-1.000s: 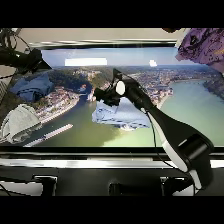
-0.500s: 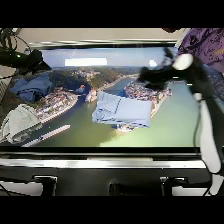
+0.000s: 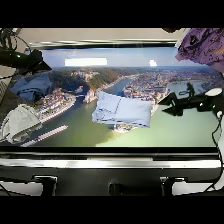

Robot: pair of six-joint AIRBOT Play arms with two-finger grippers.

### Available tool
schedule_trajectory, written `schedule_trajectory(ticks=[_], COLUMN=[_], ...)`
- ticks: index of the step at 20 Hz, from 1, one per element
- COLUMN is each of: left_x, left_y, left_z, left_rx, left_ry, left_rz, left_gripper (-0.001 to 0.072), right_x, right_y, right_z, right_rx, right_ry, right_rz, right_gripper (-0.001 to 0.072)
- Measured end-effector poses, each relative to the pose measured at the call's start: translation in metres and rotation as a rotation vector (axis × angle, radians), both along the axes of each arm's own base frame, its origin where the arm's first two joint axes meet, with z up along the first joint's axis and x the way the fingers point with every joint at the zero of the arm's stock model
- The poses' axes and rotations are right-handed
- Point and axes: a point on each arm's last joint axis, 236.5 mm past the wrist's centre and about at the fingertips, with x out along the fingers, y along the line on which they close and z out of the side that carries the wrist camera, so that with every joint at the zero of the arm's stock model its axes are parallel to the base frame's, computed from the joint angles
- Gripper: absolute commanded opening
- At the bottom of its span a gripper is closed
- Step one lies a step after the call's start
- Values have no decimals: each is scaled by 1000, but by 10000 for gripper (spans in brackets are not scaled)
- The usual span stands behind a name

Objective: Fold the clothes and pants, and hang the long-sleeved shirts on hangers.

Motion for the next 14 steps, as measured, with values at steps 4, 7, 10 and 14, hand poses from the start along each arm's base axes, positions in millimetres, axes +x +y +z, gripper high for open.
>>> schedule_trajectory(ticks=[4, 7, 10, 14], left_x=[0, 0, 0, 0], left_y=[0, 0, 0, 0], left_z=[0, 0, 0, 0], left_rx=[-1, -2, -2, -2], left_ry=[1, 1, 1, 1], left_rz=[1, 2, 3, 3], left_gripper=[17, 16, 16, 17], right_x=[-4, -4, -4, 0], right_y=[15, 31, 48, 63], right_z=[-30, -44, -57, -66], right_rx=[92, 119, 117, 107], right_ry=[1, 0, 5, 1], right_rz=[-7, 12, 41, 46], right_gripper=[521, 500, 369, 39])
